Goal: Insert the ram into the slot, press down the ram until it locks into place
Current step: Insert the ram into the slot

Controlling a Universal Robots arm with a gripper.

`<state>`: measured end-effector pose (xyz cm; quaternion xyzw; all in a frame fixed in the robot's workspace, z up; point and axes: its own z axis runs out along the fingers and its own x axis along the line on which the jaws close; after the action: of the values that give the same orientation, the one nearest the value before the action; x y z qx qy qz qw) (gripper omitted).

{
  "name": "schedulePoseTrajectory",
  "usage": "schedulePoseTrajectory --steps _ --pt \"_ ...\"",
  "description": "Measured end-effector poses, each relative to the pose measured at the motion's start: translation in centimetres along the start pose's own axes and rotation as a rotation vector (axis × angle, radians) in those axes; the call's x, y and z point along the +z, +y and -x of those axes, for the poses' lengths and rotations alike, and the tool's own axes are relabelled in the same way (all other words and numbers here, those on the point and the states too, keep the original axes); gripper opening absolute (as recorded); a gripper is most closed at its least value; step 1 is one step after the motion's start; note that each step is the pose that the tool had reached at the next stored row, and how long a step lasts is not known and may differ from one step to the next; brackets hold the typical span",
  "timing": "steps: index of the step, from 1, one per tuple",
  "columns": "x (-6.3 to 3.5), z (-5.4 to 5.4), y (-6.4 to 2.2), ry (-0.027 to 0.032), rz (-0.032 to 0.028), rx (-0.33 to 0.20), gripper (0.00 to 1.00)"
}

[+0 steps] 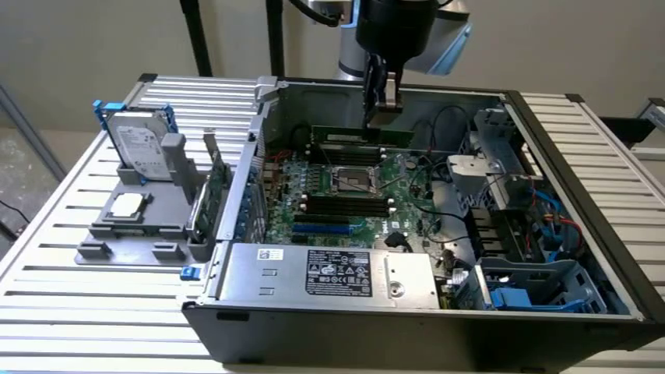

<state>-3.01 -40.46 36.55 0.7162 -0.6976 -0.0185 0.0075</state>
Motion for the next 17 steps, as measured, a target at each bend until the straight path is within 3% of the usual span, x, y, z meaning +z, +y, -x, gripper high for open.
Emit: schedulePoseTrajectory --steps 11,17 --pt "1.99 0.0 0.0 0.0001 -0.008 0.0 0.13" --pt "3.1 0.0 0.29 0.0001 -0.0169 0.013 0.13"
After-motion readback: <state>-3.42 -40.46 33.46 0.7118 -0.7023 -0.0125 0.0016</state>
